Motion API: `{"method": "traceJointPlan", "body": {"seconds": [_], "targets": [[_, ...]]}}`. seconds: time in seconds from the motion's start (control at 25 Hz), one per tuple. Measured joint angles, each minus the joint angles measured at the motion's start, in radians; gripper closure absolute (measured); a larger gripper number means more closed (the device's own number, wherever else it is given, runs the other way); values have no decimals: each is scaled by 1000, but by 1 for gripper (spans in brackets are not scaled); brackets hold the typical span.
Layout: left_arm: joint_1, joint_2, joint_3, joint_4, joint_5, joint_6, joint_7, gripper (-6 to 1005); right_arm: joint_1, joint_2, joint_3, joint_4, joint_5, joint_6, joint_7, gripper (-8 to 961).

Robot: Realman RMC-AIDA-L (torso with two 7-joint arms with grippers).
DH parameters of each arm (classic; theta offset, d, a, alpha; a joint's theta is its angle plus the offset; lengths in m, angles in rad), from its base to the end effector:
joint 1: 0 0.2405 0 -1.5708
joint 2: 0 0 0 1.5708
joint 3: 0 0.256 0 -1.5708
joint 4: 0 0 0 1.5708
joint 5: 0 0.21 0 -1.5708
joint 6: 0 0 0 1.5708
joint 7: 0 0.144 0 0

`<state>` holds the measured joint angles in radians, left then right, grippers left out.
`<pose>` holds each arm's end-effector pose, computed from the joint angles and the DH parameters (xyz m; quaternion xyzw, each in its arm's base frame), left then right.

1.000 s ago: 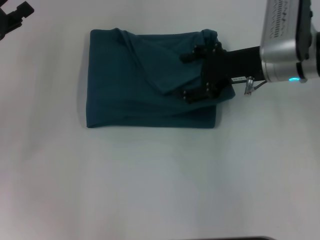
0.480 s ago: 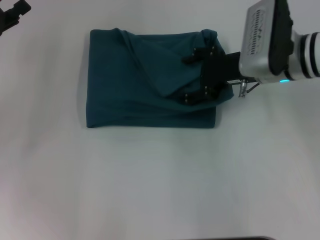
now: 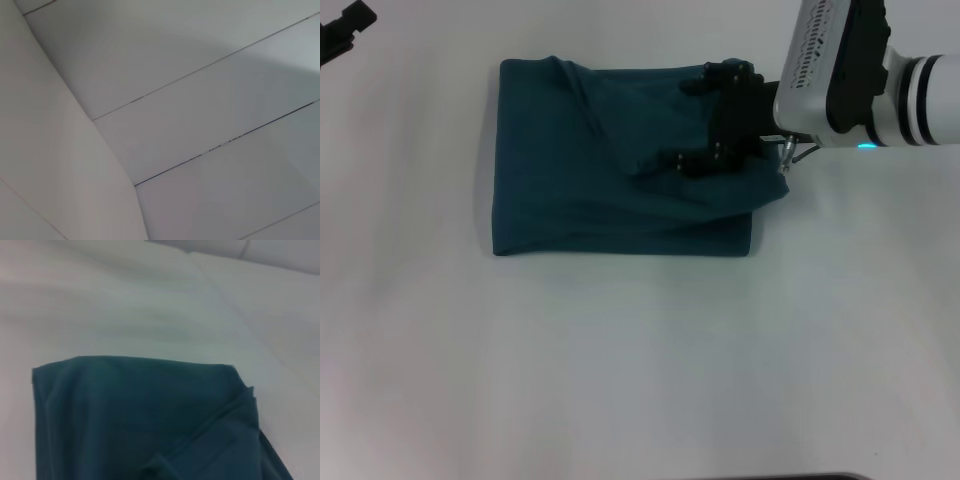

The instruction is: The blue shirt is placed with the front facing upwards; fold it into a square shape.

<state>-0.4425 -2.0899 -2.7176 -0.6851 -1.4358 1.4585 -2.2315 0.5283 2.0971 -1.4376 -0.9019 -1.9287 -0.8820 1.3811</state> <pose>-0.2961 0.3417 0.0714 -0.6195 -0.5895 -0.4964 0.1493 0.2080 0.3812 -0.0622 -0.9711 -0.0033 0.0264 0.2370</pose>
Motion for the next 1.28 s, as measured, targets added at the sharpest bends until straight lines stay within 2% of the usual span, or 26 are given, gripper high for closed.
{"method": "traceJointPlan", "body": {"seconds": [0.12, 0.64, 1.04, 1.28], "targets": [[-2, 1, -8, 3, 0, 0, 3, 49, 2, 0, -17, 4, 3, 2, 2, 66], [-11, 2, -11, 3, 0, -1, 4, 49, -13, -7, -18, -3, 22, -144, 70, 68], [-14, 2, -11, 2, 0, 3, 4, 49, -2, -3, -20, 33, 11, -53, 71, 70], [-6, 0, -11, 4, 0, 5, 4, 48, -1, -2, -24, 34, 32, -68, 81, 71]]}}
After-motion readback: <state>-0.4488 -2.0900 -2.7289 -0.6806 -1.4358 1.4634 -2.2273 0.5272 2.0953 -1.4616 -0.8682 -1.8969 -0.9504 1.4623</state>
